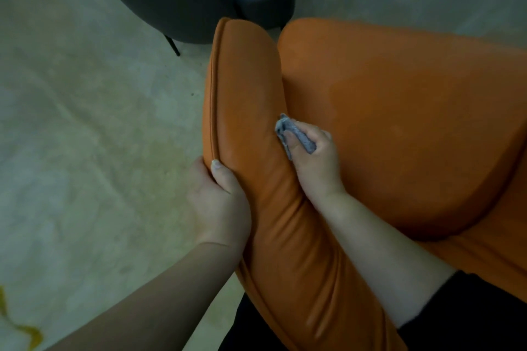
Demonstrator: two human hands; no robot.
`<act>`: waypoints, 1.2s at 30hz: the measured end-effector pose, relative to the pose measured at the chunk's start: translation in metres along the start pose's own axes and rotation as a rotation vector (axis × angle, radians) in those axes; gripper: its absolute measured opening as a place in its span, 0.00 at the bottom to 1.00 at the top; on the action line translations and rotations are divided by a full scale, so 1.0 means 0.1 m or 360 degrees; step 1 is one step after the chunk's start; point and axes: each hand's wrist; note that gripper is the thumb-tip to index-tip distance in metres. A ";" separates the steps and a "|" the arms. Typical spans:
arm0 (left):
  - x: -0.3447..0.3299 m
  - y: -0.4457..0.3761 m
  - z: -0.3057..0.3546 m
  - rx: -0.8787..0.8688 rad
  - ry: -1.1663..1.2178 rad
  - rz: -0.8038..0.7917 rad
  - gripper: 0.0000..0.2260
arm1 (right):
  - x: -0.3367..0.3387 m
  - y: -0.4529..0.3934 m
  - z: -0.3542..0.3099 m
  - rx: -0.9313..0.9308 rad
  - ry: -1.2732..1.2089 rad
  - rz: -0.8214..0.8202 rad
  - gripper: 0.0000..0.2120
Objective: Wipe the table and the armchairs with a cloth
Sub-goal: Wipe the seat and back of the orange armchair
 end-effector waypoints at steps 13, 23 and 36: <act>-0.01 -0.01 0.04 0.0020 0.0054 -0.0040 0.17 | 0.47 0.30 0.16 -0.0287 0.0087 -0.0128 0.08; 0.20 -0.02 0.04 -0.0124 -0.0192 -0.0514 0.29 | 0.62 0.67 -0.40 -0.0125 -0.0069 -0.0058 0.05; 0.85 -0.49 0.00 -0.0681 -0.0863 -0.0946 0.30 | 0.14 0.87 -0.91 -0.0029 -0.0124 0.0280 0.09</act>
Point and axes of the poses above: each hand's wrist, its own y-axis away from the middle knuckle, its own x-axis out of the back of the hand, z = x × y, and after that the axes turned 9 degrees about y, right-handed
